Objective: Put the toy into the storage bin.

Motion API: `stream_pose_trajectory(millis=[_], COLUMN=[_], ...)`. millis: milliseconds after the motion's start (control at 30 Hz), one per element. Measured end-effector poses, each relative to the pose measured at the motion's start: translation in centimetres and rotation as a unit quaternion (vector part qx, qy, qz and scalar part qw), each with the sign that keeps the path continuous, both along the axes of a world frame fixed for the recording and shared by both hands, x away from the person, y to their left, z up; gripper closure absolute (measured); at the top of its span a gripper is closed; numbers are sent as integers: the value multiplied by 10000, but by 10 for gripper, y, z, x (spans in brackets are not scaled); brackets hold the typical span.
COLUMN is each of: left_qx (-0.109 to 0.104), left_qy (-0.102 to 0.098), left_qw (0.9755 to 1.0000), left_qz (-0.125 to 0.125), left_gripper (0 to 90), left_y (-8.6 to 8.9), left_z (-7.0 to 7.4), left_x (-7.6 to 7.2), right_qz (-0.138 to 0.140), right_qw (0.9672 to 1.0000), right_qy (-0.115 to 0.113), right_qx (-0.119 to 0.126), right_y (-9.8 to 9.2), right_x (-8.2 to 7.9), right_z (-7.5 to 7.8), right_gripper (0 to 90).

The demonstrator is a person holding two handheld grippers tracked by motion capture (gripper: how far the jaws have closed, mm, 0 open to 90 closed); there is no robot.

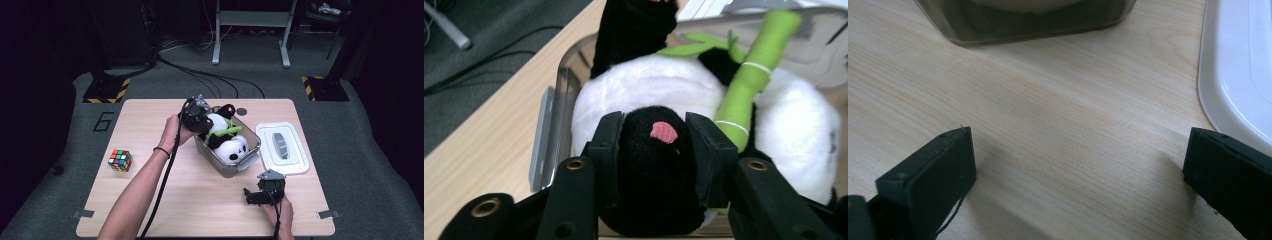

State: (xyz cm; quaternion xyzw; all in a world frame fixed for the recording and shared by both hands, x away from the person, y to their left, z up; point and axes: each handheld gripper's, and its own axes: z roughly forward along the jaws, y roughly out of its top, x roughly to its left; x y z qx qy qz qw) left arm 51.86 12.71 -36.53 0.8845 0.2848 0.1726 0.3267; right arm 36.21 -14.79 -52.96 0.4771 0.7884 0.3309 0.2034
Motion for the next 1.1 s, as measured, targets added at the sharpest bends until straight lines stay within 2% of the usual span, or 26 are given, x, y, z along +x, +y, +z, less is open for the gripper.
stream_pose_trajectory(millis=[167,300,400,467,567,667,800,867,1100], left_qx=[291,397,300,181,-98,-177,-162,-53,309], left_qy=[100,149,175,167,111,90,34,36,191], left_qw=[9993,9987,9988,9987,9990,9993,9996,9997,9987], left_qz=[203,281,349,448,415,329,238,237,359], left_gripper=[616,607,547,453,335,252,255,274,501], left_y=[-3,-5,-3,-2,-3,-12,-26,-33,-43], left_z=[-11,-17,-14,-10,-3,1,2,-1,-16], left_x=[5,10,12,11,9,7,7,9,21], right_qz=[16,26,26,26,37,36,12,13,16], right_qw=[10000,10000,10000,10000,10000,10000,10000,10000,10000], right_qy=[5,10,17,11,-25,-23,-3,-6,2], right_qx=[3,-9,5,-8,-3,-1,16,16,-4], right_y=[0,0,0,0,0,0,0,0,0], right_x=[0,0,0,0,0,0,0,0,0], right_z=[0,0,0,0,0,0,0,0,0], right_gripper=[0,0,0,0,0,0,0,0,0])
